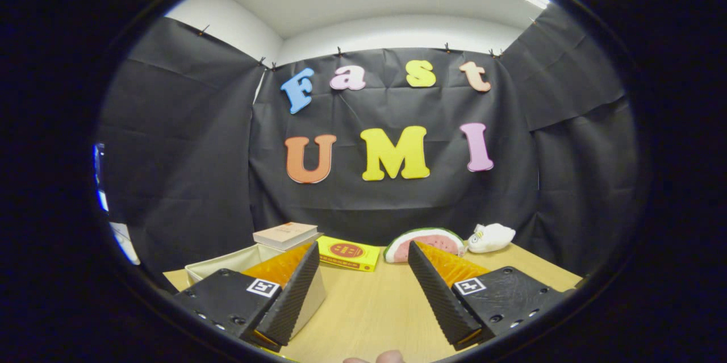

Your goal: Open the storage box then place both shoes into the box .Put the left shoe in first, then the right shoe, with the right side of both shoes facing outward in a uniform manner.

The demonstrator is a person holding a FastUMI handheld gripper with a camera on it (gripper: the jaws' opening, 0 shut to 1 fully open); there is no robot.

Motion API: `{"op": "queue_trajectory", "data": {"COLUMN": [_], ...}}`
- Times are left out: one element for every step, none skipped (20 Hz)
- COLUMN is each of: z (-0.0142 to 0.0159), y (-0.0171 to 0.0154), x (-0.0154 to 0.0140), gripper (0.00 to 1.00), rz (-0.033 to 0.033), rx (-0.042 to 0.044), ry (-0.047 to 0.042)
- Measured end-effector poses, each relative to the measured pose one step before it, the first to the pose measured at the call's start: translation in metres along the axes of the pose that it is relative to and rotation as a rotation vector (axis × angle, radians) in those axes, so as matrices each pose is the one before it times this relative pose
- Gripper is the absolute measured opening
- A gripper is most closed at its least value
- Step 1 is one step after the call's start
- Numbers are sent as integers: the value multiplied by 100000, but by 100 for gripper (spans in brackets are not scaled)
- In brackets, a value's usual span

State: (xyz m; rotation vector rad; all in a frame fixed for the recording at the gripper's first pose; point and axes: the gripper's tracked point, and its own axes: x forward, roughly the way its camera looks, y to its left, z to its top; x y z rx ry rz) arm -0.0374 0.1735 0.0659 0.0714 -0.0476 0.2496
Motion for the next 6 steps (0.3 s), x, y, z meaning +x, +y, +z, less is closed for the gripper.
{"op": "queue_trajectory", "data": {"z": [-34, 112, 158, 287, 197, 159], "y": [214, 47, -125, -302, -330, -69], "x": [5, -18, 23, -83, -80, -146], "gripper": [95, 95, 95, 95, 95, 95], "rz": [121, -186, -560, -1151, -1282, -423], "rx": [-30, 680, 804, 1010, 814, 565], "ry": [-264, 139, -3, -234, -657, -228]}}
